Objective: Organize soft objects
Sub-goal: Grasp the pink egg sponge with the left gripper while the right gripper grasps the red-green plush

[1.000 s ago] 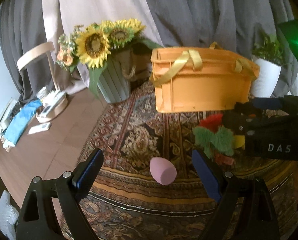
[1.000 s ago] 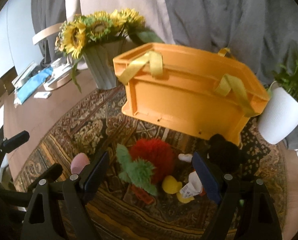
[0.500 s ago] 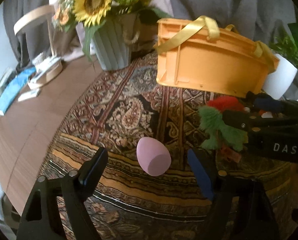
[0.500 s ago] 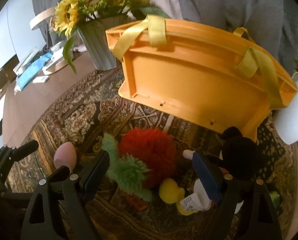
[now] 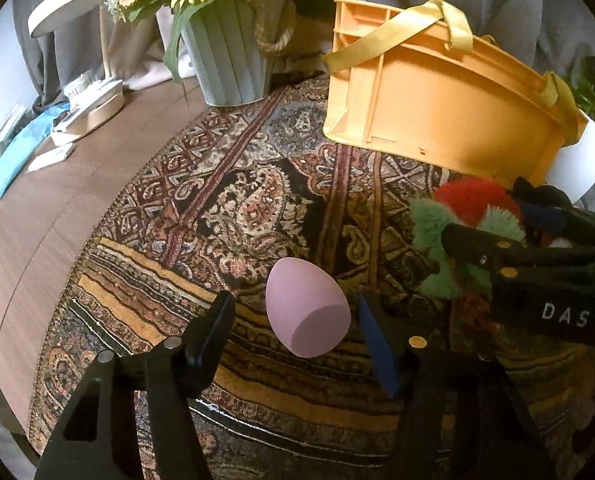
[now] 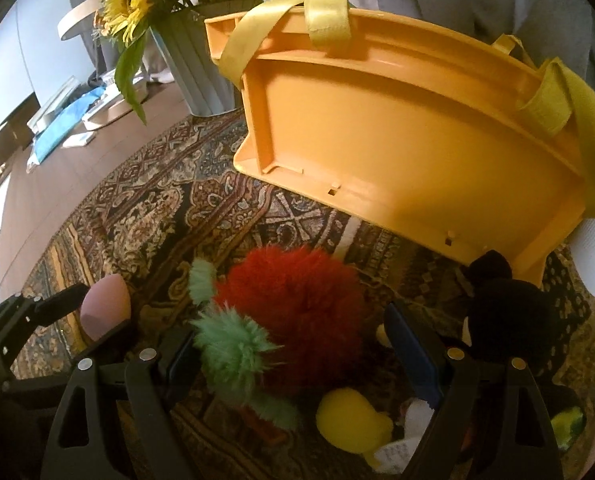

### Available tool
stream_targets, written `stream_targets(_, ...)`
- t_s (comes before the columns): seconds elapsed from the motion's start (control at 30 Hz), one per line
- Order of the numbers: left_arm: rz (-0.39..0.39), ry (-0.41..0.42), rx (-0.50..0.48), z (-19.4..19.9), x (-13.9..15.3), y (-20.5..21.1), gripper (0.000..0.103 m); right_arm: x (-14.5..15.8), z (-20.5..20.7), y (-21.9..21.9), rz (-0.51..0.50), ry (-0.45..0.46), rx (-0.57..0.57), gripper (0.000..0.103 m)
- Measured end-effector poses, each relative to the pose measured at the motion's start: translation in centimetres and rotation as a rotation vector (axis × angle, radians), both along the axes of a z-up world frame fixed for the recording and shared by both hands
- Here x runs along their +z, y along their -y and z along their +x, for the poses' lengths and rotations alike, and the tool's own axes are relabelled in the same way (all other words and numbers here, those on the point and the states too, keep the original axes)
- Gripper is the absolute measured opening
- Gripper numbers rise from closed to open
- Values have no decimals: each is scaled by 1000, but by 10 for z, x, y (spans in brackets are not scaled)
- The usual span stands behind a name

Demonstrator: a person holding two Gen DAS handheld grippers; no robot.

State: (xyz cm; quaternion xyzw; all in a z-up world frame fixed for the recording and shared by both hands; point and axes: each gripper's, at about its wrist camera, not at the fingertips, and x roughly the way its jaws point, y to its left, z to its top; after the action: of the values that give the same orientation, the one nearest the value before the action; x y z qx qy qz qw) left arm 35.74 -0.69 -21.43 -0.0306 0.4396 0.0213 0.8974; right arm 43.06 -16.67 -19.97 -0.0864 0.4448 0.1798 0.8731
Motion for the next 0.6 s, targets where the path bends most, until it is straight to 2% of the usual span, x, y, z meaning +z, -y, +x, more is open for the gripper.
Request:
stream_targets(0.07, -6, -9, -1, 2, -2, 0, 55, 0, -1, 0, 5, 2, -1, 83)
stream_targets(0.17, -22, -21, -5, 4, -5, -2, 45, 0, -2, -1, 1, 11, -7, 69)
stream_targets(0.23, -34, -17, -15, 4, -4, -1, 40, 0, -3, -2, 2, 11, -6, 53)
stream_targets(0.33, -27, -13, -27, 4, -3, 0, 39, 0, -4, -1, 12, 7, -11, 47)
stream_targets(0.6, -13, 28, -33, -1, 10, -1, 38, 11, -15, 2, 35, 29, -24, 40)
